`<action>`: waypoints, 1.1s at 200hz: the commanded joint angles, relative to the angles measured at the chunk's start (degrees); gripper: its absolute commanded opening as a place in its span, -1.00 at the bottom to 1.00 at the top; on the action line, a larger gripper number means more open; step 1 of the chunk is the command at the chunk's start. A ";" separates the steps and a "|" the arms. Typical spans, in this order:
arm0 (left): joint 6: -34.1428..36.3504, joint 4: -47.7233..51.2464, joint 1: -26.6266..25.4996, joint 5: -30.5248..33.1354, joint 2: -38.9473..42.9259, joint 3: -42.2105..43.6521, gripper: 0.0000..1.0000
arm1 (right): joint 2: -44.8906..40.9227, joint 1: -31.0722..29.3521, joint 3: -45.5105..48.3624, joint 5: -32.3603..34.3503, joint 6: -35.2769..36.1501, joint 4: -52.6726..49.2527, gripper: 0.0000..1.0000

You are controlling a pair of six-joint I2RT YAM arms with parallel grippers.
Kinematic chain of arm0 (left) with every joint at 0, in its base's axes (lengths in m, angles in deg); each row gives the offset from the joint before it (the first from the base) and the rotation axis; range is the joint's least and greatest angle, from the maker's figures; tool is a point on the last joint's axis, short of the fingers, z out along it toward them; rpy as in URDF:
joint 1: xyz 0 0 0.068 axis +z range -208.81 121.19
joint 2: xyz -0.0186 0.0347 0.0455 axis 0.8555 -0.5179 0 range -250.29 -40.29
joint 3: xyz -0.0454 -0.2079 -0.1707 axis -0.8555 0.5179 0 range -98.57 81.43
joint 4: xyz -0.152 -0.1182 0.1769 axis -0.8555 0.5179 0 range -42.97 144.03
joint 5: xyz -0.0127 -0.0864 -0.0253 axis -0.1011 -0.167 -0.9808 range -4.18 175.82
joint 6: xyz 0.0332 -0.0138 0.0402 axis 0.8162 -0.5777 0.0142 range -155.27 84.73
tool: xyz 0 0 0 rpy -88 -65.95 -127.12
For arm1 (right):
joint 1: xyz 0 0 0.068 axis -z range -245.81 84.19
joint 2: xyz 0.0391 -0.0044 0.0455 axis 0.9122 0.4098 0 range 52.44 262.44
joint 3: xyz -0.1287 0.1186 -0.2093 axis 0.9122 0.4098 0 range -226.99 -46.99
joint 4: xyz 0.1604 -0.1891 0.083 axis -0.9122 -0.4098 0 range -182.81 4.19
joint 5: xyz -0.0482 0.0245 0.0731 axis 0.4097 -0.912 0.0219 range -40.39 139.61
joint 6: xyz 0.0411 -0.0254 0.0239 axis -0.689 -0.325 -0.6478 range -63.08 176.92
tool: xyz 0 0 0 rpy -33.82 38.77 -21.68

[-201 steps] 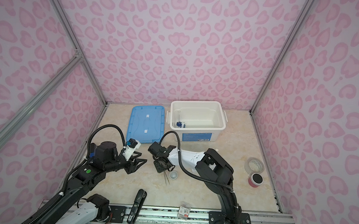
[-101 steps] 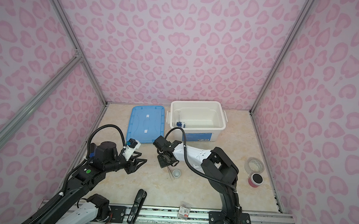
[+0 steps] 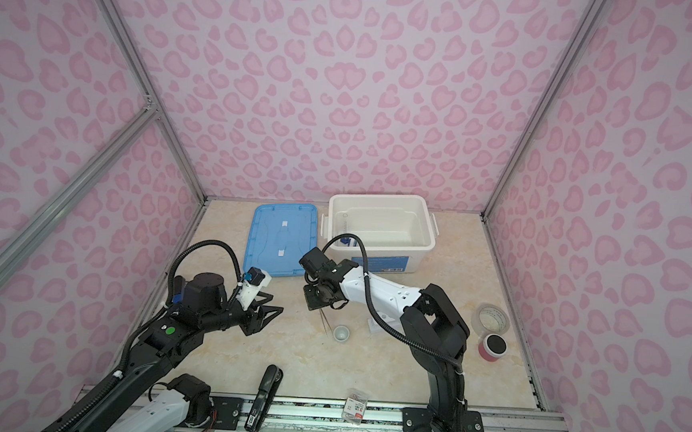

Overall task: Organize the chemistry lab equipment
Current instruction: 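Lift tweezers over the bin with right gripper while left gripper nears the lid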

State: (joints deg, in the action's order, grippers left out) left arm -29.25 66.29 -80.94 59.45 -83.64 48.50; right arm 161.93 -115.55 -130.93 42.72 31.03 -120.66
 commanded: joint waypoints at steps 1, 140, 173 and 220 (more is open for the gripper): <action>0.99 -0.73 0.07 0.53 -0.39 -1.38 0.08 | -0.92 0.49 -0.70 0.98 1.00 -2.56 -1.00; 3.62 -1.81 -0.12 -1.56 -7.75 -9.14 0.03 | -6.73 7.33 -16.07 7.16 6.58 -13.47 -1.00; 4.00 -3.16 -0.46 -2.50 -10.26 -11.22 0.03 | -7.80 9.35 -18.79 9.25 8.05 -13.47 -1.00; 4.82 -4.97 -1.33 -3.41 -13.87 -14.56 0.02 | -6.26 12.57 -25.20 10.62 10.46 -15.50 -1.00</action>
State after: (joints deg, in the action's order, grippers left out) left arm -25.60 64.39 -81.99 57.48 -96.14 35.56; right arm 154.52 -104.27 -153.55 51.29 39.47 -134.71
